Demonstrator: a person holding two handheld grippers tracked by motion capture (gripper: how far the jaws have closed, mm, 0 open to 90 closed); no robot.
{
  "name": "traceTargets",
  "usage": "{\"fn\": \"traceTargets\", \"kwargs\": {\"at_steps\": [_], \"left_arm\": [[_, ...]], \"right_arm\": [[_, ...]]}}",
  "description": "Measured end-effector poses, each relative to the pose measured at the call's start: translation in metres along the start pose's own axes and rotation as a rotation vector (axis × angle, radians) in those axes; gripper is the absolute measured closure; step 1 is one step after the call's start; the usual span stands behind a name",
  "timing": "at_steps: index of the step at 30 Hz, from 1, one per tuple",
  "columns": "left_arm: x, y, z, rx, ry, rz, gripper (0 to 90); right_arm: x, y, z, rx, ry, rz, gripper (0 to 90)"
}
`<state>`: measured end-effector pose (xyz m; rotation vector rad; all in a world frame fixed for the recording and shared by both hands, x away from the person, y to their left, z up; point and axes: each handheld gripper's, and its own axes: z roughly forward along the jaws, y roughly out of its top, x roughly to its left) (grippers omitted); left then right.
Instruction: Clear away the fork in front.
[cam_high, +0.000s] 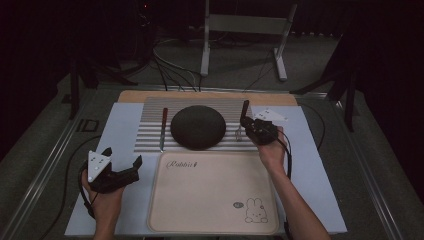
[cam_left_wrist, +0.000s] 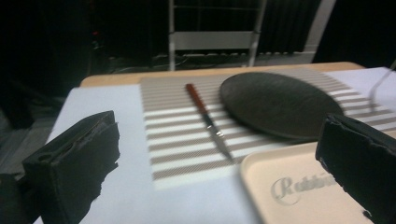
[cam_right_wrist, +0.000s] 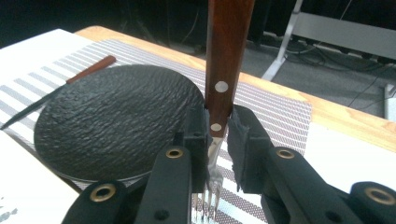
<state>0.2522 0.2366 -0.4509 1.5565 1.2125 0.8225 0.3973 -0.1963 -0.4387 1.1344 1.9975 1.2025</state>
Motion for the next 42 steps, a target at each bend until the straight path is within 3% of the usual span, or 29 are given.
{"fn": "traceTargets", "kwargs": {"at_steps": [6, 12, 23, 27, 29, 38, 42], "left_arm": [[-0.017, 0.015, 0.009, 0.015, -0.075, 0.067, 0.1], [-0.033, 0.029, 0.020, 0.011, -0.124, 0.095, 0.1], [-0.061, 0.061, 0.032, -0.014, -0.209, 0.162, 0.3], [-0.077, 0.074, 0.040, -0.011, -0.249, 0.197, 2.7], [-0.080, 0.076, 0.042, -0.010, -0.255, 0.199, 3.2], [-0.115, 0.093, 0.065, 0.016, -0.366, 0.238, 11.4], [-0.127, 0.095, 0.073, 0.021, -0.419, 0.223, 16.4]], "right_arm": [[0.003, 0.003, -0.015, -0.048, 0.014, 0.000, 77.9], [0.010, 0.008, -0.027, -0.082, 0.036, -0.026, 77.9], [0.034, 0.011, -0.045, -0.131, 0.106, -0.078, 77.8], [0.045, 0.011, -0.050, -0.145, 0.138, -0.097, 77.8], [0.048, 0.011, -0.051, -0.149, 0.147, -0.098, 77.8], [0.069, 0.007, -0.052, -0.161, 0.199, -0.116, 77.8], [0.074, 0.007, -0.052, -0.164, 0.213, -0.116, 77.8]]}}
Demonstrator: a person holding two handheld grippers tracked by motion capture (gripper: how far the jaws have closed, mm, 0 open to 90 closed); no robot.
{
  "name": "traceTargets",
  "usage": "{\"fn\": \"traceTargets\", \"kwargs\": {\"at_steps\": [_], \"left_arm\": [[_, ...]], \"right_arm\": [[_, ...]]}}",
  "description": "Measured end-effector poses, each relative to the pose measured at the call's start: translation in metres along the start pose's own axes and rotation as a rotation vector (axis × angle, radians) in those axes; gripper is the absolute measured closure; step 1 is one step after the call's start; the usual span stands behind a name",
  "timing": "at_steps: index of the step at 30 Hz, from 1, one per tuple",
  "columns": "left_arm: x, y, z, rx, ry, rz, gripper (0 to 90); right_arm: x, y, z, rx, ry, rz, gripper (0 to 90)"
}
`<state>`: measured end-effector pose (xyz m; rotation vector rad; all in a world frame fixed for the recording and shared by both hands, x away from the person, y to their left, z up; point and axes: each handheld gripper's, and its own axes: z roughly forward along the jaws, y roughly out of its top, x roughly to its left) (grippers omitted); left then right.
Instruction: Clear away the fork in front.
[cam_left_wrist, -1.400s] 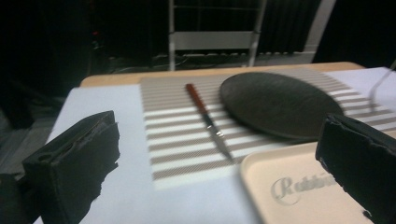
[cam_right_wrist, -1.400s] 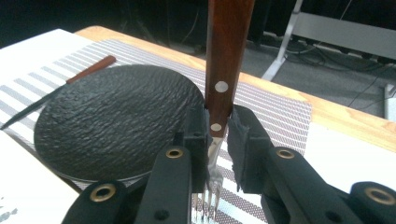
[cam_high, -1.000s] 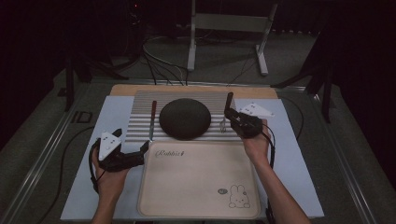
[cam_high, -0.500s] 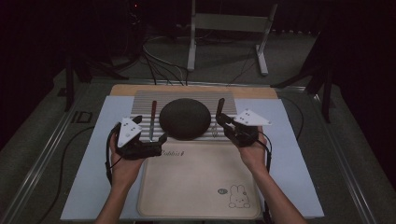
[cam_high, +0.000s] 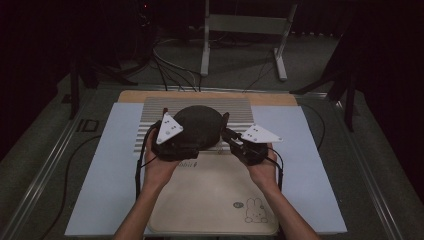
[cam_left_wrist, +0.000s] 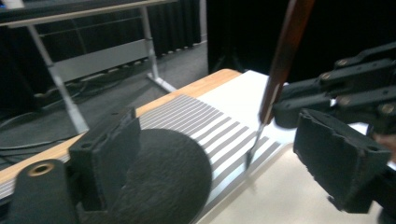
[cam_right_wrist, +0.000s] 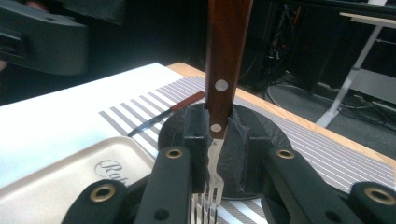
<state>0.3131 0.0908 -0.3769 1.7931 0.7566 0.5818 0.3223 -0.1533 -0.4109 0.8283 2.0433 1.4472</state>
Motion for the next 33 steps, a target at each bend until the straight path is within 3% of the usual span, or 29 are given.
{"fn": "traceTargets", "kwargs": {"at_steps": [7, 12, 16, 23, 28, 33], "left_arm": [[-0.015, 0.010, 0.017, -0.019, -0.028, -0.004, 32.3], [-0.018, 0.014, 0.027, -0.010, -0.050, -0.008, 42.8], [-0.019, 0.013, 0.031, -0.010, -0.075, -0.015, 59.4], [-0.019, 0.014, 0.032, -0.017, -0.085, -0.027, 79.6], [-0.019, 0.013, 0.030, -0.002, -0.092, -0.017, 80.5], [-0.014, 0.014, 0.028, -0.004, -0.086, -0.032, 80.6]], "right_arm": [[0.006, 0.000, 0.005, -0.001, 0.018, 0.002, 77.8], [0.009, 0.001, 0.005, -0.004, 0.028, 0.004, 77.9], [0.014, 0.003, 0.004, -0.014, 0.042, 0.001, 77.8], [0.020, 0.004, 0.003, -0.022, 0.056, -0.007, 77.8], [0.019, 0.003, 0.002, -0.013, 0.074, -0.002, 76.7], [0.017, 0.004, -0.004, -0.024, 0.096, 0.000, 49.4]]}}
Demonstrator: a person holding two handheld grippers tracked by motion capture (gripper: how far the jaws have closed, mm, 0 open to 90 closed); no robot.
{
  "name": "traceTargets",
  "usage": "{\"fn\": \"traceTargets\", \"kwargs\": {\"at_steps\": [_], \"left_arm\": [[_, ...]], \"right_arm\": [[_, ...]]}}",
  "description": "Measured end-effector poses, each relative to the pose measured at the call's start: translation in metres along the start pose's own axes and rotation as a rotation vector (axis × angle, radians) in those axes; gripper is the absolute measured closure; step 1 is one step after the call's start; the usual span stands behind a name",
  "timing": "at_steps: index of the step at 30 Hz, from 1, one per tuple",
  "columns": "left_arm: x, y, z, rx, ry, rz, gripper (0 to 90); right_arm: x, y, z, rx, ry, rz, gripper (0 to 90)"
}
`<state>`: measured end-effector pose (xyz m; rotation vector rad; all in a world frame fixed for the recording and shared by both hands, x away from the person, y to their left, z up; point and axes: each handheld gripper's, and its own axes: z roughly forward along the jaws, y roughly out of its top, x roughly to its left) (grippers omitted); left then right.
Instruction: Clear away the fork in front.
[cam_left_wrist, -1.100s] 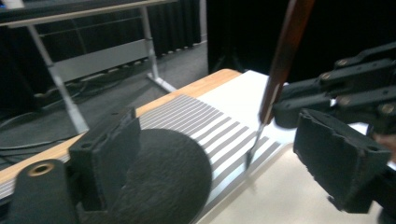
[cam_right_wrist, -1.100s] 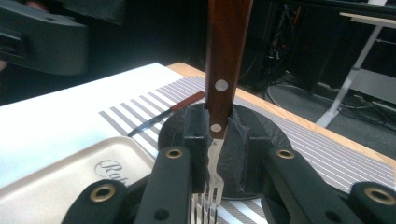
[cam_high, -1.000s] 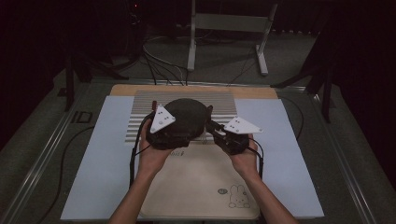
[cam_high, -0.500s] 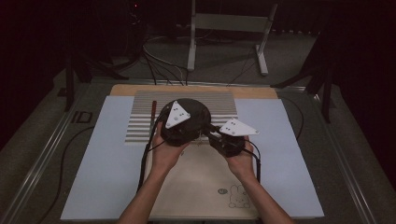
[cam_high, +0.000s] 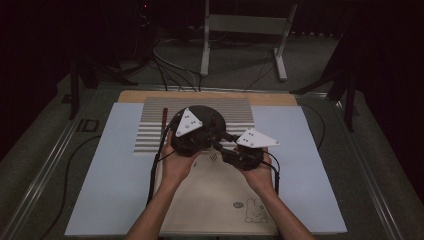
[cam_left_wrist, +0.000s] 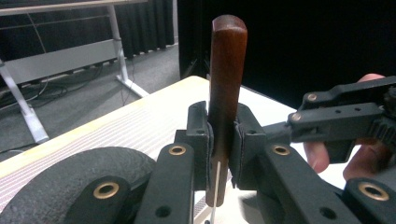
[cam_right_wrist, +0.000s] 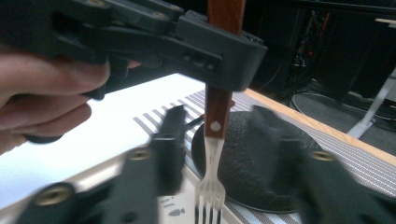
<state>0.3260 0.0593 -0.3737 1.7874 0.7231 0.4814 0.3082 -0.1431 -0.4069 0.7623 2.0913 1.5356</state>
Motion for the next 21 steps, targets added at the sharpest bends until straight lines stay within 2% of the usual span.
{"fn": "traceTargets", "kwargs": {"at_steps": [3, 5, 8, 16, 21], "left_arm": [[0.003, 0.001, -0.003, -0.004, 0.004, -0.006, 80.5], [0.005, 0.001, -0.006, -0.008, 0.002, -0.011, 80.4], [0.008, 0.001, -0.009, -0.004, -0.006, -0.012, 80.4], [0.018, 0.001, -0.023, 0.015, -0.004, -0.010, 80.4], [0.026, -0.001, -0.035, 0.013, 0.004, -0.027, 80.4]], "right_arm": [[0.000, -0.002, -0.003, 0.018, -0.018, -0.034, 34.2], [-0.001, -0.004, -0.004, 0.040, -0.033, -0.024, 24.1], [-0.004, -0.007, -0.008, 0.066, -0.073, -0.016, 15.1], [-0.016, -0.017, -0.026, 0.076, -0.141, 0.009, 11.5], [-0.024, -0.028, -0.043, 0.064, -0.214, 0.028, 11.1]]}}
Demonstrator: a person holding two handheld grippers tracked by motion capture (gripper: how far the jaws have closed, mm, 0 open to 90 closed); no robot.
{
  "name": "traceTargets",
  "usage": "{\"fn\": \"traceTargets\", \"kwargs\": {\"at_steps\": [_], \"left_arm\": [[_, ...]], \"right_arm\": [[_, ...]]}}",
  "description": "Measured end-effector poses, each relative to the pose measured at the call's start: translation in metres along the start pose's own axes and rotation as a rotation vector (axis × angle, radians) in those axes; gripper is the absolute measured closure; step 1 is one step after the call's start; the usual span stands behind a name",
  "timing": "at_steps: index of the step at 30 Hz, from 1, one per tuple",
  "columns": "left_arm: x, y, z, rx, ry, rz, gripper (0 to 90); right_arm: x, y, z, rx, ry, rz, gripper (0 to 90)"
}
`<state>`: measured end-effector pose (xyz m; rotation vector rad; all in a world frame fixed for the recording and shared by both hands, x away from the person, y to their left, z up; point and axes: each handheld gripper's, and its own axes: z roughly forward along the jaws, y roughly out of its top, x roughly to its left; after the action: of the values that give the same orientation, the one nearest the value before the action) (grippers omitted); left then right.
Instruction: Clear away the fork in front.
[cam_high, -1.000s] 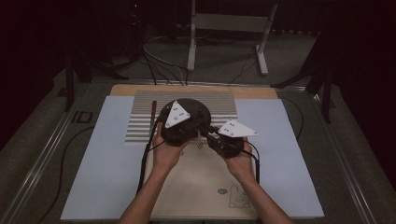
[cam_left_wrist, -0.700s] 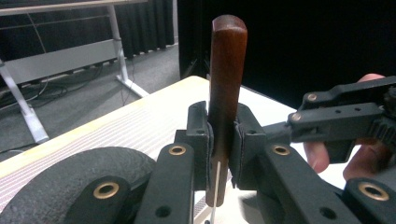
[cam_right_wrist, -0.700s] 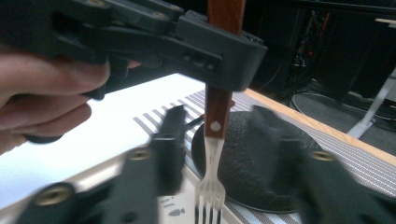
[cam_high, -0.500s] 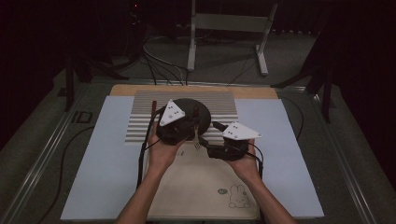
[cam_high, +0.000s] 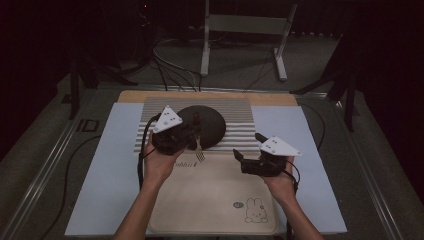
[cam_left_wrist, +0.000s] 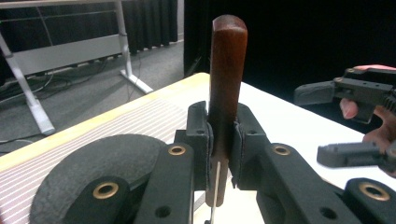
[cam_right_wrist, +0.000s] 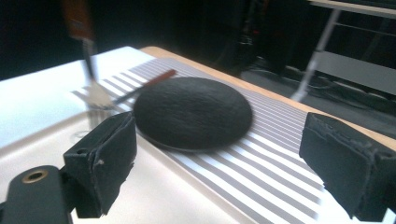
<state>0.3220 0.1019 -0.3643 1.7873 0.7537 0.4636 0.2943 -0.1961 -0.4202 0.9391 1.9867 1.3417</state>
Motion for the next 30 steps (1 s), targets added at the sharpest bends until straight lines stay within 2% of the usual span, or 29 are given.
{"fn": "traceTargets", "kwargs": {"at_steps": [5, 6, 8, 14, 23, 24, 30], "left_arm": [[0.007, -0.003, -0.013, 0.010, 0.006, 0.000, 80.4], [0.007, -0.003, -0.013, 0.010, 0.006, 0.000, 80.4], [0.012, -0.007, -0.020, 0.015, 0.002, -0.018, 80.4], [0.019, -0.014, -0.033, 0.017, 0.000, -0.038, 80.4], [0.031, -0.021, -0.048, 0.039, -0.015, -0.073, 80.3], [0.033, -0.023, -0.050, 0.043, -0.019, -0.078, 80.3], [0.038, -0.031, -0.060, 0.066, -0.038, -0.085, 80.3]], "right_arm": [[-0.014, -0.011, -0.017, -0.008, -0.062, 0.024, 11.1], [-0.014, -0.011, -0.017, -0.008, -0.062, 0.024, 11.1], [-0.021, -0.017, -0.029, -0.021, -0.094, 0.046, 11.1], [-0.036, -0.029, -0.048, -0.023, -0.148, 0.077, 11.1], [-0.051, -0.046, -0.064, -0.004, -0.195, 0.117, 11.2], [-0.055, -0.048, -0.068, -0.010, -0.205, 0.133, 11.1], [-0.057, -0.051, -0.071, -0.013, -0.210, 0.133, 11.2]]}}
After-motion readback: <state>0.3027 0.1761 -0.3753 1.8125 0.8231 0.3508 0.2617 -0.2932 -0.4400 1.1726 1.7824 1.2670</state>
